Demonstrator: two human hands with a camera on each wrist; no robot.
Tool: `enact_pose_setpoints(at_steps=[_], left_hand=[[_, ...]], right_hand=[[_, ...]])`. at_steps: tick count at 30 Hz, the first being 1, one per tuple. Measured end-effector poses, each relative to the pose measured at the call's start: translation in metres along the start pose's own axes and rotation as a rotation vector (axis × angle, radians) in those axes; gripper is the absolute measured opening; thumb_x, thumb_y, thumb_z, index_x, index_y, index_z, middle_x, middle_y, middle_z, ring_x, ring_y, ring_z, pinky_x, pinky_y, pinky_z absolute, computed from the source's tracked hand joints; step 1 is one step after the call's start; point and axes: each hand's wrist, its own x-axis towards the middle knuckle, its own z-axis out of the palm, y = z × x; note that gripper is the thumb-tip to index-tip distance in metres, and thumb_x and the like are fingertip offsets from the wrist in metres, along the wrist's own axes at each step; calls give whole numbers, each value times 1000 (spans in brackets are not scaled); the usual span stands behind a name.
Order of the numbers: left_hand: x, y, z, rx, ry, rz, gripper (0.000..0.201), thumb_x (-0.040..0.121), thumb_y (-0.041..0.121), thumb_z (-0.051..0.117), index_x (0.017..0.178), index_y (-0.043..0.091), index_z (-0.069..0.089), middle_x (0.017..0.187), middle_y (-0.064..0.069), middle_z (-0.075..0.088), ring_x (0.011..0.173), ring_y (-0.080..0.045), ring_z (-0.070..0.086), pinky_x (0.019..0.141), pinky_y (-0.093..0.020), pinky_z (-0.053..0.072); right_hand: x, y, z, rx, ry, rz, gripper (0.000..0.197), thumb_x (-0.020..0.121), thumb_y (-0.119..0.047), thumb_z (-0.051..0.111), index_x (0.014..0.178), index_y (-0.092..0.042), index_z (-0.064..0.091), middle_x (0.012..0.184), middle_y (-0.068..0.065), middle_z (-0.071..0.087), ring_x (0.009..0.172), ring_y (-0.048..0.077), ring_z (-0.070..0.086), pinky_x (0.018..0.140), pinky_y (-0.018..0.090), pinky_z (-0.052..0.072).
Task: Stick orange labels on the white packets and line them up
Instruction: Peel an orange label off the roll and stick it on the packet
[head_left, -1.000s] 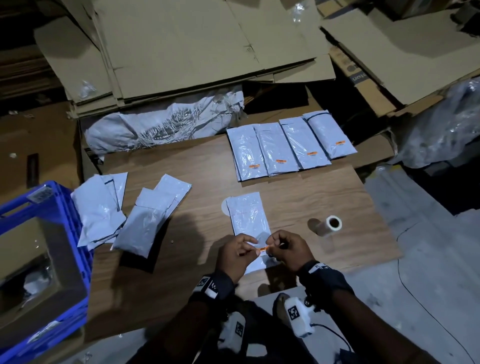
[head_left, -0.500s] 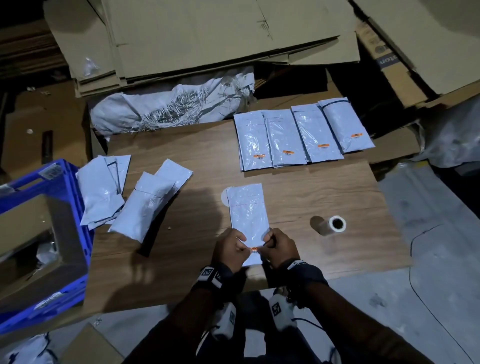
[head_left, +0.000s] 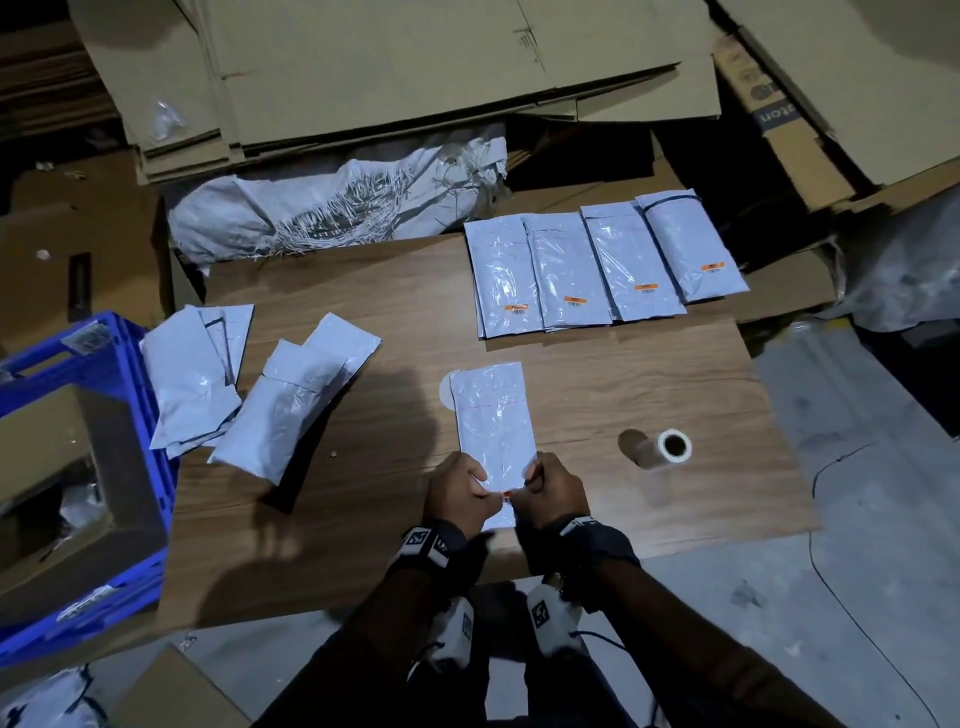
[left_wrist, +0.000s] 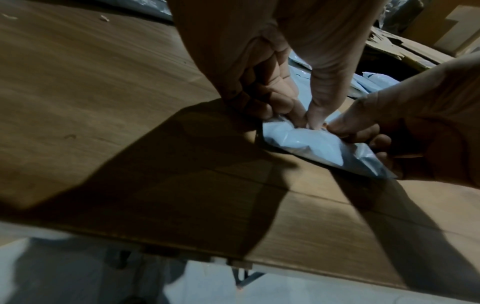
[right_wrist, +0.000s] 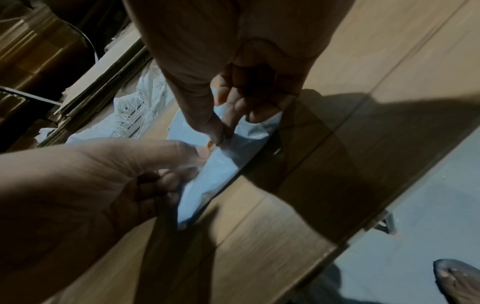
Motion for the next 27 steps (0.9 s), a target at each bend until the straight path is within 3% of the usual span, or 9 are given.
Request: enact_pose_setpoints(at_steps=[5, 9, 12, 16, 21, 25, 27], left_hand=[[1, -9, -7, 32, 31, 38, 40, 60, 23, 93, 72, 14, 55, 64, 8, 50, 55, -8, 45, 50, -18, 31], [2, -15, -10, 8, 1, 7, 37, 64, 22, 92, 74, 16, 56, 62, 4, 53, 53, -8, 46, 53, -24, 35], [1, -18, -11, -23, 7, 4, 43, 63, 33, 94, 73, 16, 56, 60, 5, 52, 52, -6, 46, 52, -26, 37], [-1, -10, -11, -2, 12, -23, 49, 62, 39, 94, 75, 14, 54, 65, 3, 55, 59, -14, 51, 52, -23, 35], [0, -6, -11, 37, -4, -54, 50, 60, 38, 91, 77, 12, 52, 72, -7, 61, 69, -28, 58, 58, -36, 42], [0, -2, -14, 60, -6, -86, 47, 62, 31, 90, 80, 12, 50, 71, -3, 57, 63, -20, 51, 54, -32, 39], [0, -6, -15, 42, -13, -95, 46, 62, 29, 87, 83, 14, 50, 72, -3, 59, 64, -21, 55, 56, -35, 46]], right_hand=[[-2, 4, -5, -105, -17, -69, 29, 78, -21, 75, 88, -17, 49, 70, -1, 57, 73, 28, 58, 64, 37, 44], [-5, 7, -8, -30, -5, -86, 22, 80, -15, 69, 90, -16, 50, 65, 0, 58, 67, 26, 56, 57, 31, 39], [-5, 11, -10, 8, -13, -105, 29, 84, -24, 77, 94, -13, 52, 64, 1, 57, 65, 24, 56, 59, 31, 40], [-3, 10, -4, -41, -32, -118, 44, 76, -36, 80, 95, -11, 49, 73, 5, 59, 72, 29, 58, 64, 37, 42], [0, 11, -3, -79, -34, -128, 32, 82, -20, 75, 95, -11, 48, 79, 9, 64, 75, 30, 59, 68, 39, 45], [-2, 10, -4, -58, -33, -116, 28, 82, -13, 71, 96, -12, 48, 75, 6, 62, 73, 30, 59, 66, 37, 42], [-5, 10, -7, -16, -18, -98, 27, 81, -11, 70, 97, -15, 48, 71, 3, 60, 72, 29, 60, 66, 38, 45]])
